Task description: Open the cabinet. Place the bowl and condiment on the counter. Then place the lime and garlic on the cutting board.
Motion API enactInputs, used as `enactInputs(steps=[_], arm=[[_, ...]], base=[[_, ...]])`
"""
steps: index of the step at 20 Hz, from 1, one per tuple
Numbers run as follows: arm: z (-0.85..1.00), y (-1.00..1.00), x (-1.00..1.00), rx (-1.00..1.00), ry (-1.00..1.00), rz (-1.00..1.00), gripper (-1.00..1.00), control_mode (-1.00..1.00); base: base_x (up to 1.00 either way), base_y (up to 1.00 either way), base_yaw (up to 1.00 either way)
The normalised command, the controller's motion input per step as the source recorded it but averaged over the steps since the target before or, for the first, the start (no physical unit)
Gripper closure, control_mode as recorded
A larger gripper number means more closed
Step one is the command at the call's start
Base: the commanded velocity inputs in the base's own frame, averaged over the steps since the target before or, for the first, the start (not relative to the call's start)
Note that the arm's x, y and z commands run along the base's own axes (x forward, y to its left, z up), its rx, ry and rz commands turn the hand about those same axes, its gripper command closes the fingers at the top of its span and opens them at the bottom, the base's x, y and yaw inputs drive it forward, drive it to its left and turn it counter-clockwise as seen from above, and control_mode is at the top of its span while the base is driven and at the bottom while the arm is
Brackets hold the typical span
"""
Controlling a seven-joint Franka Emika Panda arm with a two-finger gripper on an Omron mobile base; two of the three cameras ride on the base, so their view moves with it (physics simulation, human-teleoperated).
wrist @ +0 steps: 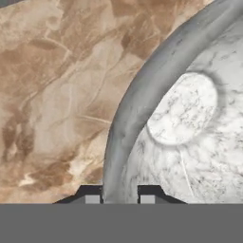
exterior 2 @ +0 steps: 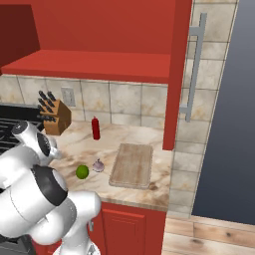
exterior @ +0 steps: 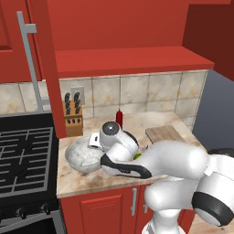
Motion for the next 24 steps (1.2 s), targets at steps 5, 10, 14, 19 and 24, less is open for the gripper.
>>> enactInputs(steps=[5,10,14,19,24], arm=[[0.51,-0.31,-0.08,0.12,0.01,0.0,-1.0,-1.0],[0.57,-0.79,-0.17,0.17,0.11,-0.07,-1.0,-1.0],[0.07,-0.99,-0.36,0.12,0.24,-0.14,-1.0,-1.0],[-0.32,-0.59,-0.11,0.0,0.3,-0.13,-1.0,-1.0],[-0.46,-0.07,0.03,-0.01,0.17,-0.01,-1.0,-1.0]], base=[[0.0,0.0,0.0],[0.0,0.0,0.0],[0.0,0.0,0.0],[0.0,0.0,0.0],[0.0,0.0,0.0]])
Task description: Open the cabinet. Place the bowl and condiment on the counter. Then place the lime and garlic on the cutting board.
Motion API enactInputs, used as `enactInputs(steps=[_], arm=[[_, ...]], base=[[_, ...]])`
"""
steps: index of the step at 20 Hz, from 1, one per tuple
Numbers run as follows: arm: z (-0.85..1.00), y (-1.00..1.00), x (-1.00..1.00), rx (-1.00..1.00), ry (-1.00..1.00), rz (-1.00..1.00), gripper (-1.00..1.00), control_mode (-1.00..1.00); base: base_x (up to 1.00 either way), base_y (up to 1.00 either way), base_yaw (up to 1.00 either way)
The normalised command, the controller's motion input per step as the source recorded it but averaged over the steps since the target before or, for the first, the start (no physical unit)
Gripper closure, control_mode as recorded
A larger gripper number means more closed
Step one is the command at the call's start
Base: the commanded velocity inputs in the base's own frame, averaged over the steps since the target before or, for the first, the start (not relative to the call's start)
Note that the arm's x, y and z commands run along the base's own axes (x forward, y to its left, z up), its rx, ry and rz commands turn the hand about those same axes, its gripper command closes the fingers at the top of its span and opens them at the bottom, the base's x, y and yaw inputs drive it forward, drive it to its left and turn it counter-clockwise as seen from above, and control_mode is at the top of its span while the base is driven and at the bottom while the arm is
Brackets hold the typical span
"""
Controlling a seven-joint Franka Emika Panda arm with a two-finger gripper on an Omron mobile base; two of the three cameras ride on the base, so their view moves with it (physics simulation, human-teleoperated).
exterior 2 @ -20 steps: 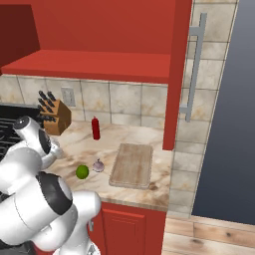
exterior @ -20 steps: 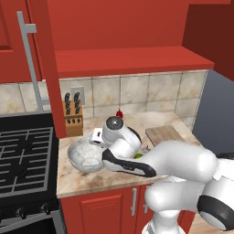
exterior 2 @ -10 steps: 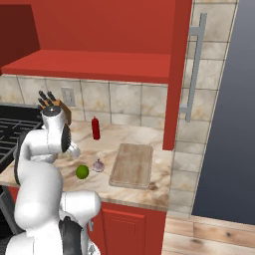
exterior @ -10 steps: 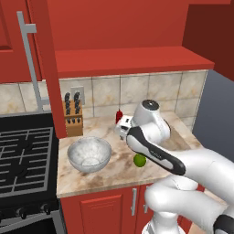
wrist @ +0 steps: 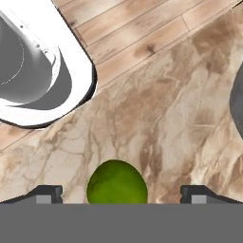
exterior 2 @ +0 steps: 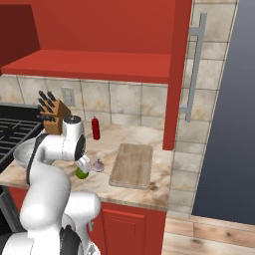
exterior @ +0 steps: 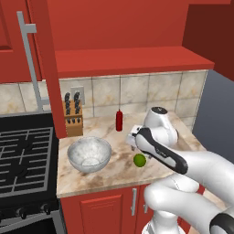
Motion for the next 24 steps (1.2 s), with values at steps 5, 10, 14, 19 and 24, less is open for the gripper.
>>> enactInputs(steps=[5,10,14,19,24], arm=[[-0.41,0.0,0.05,-0.02,0.07,0.0,-1.0,-1.0],[-0.41,0.0,0.13,0.0,0.04,0.0,-1.0,-1.0],[-0.23,0.0,0.29,0.0,0.0,0.0,-1.0,-1.0],[-0.11,0.0,0.12,0.0,0.01,0.0,-1.0,-1.0],[-0.08,0.0,-0.02,0.0,0.0,0.0,1.0,-1.0]], base=[[0.0,0.0,0.0],[0.0,0.0,0.0],[0.0,0.0,0.0],[0.0,0.0,0.0],[0.0,0.0,0.0]])
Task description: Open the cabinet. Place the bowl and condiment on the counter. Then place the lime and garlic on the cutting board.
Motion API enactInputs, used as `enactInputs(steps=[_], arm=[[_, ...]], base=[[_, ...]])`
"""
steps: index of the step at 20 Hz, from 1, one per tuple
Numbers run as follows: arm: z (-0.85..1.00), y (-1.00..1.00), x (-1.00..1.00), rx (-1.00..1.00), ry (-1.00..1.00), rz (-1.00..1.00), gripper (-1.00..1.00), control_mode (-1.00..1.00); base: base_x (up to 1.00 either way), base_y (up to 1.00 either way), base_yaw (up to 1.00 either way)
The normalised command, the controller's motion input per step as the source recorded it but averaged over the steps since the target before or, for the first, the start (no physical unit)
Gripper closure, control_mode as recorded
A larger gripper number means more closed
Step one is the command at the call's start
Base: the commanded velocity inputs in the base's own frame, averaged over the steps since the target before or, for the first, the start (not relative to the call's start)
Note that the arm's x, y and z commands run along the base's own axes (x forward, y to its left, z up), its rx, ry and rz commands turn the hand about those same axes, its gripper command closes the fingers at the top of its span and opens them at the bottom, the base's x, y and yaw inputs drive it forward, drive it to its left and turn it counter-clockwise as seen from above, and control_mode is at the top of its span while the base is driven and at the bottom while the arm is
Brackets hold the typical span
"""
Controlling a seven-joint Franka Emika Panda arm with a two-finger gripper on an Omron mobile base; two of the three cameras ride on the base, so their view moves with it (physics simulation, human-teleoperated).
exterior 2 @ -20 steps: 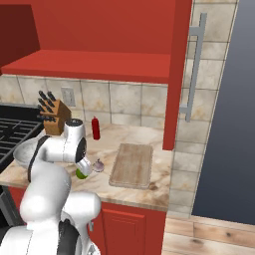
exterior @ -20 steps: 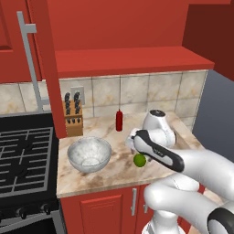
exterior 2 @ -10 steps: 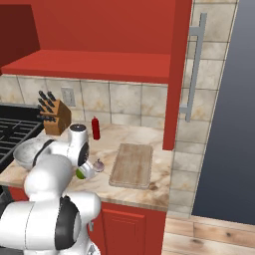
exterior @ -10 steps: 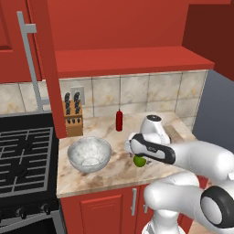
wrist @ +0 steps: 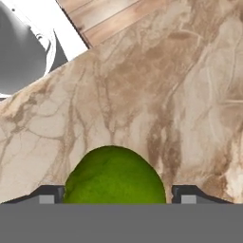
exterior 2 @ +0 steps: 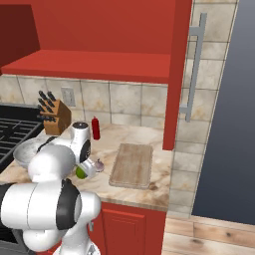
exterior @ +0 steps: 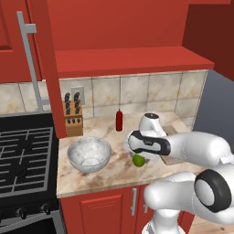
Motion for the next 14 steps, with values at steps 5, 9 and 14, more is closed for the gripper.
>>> enactInputs(steps=[5,9,14], arm=[[0.05,-0.13,-0.16,0.0,0.0,0.0,1.0,-1.0],[0.66,-0.47,-0.38,0.0,-0.01,0.0,1.0,-1.0],[0.45,-0.97,-0.12,0.0,-0.01,0.0,1.0,-1.0]], base=[[0.0,0.0,0.0],[0.0,0.0,0.0],[0.0,0.0,0.0]])
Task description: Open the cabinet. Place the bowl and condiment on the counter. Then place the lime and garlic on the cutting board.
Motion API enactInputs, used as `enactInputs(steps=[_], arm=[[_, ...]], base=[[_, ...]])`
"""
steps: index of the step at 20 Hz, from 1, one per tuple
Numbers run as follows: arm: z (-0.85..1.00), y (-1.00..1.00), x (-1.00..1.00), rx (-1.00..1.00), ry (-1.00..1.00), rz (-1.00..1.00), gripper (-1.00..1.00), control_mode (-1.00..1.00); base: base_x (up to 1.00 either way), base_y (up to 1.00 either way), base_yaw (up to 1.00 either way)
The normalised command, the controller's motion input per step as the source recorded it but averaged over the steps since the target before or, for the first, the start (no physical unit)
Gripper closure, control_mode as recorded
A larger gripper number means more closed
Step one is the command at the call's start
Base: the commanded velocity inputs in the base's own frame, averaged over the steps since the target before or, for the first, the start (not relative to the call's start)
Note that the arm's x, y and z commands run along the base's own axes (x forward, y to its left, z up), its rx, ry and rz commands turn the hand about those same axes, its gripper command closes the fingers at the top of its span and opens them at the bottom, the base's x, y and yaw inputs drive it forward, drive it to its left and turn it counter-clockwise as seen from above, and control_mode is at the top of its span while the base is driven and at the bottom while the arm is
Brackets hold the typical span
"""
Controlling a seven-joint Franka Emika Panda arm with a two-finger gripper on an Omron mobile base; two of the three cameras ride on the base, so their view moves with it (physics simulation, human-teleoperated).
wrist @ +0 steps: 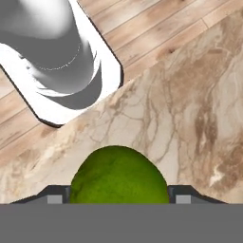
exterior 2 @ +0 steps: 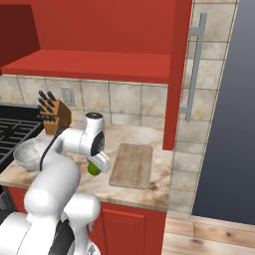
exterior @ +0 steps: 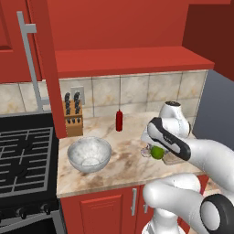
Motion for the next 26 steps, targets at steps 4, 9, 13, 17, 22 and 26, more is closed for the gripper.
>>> enactInputs(steps=[4,9,13,17,22,26], arm=[[0.17,-0.99,0.07,0.0,0.01,0.0,1.0,-1.0],[0.1,-0.61,0.59,0.0,0.0,0.0,1.0,-1.0],[0.0,-0.13,0.94,0.0,0.0,0.0,1.0,-1.0],[0.0,-0.16,0.76,0.0,0.0,0.0,1.0,-1.0],[0.0,-0.24,0.62,0.0,0.0,0.0,1.0,-1.0],[-0.01,-0.08,0.33,-0.03,-0.01,0.0,-1.0,-1.0]], base=[[0.0,0.0,0.0],[0.0,0.0,0.0],[0.0,0.0,0.0],[0.0,0.0,0.0],[0.0,0.0,0.0],[0.0,0.0,0.0]])
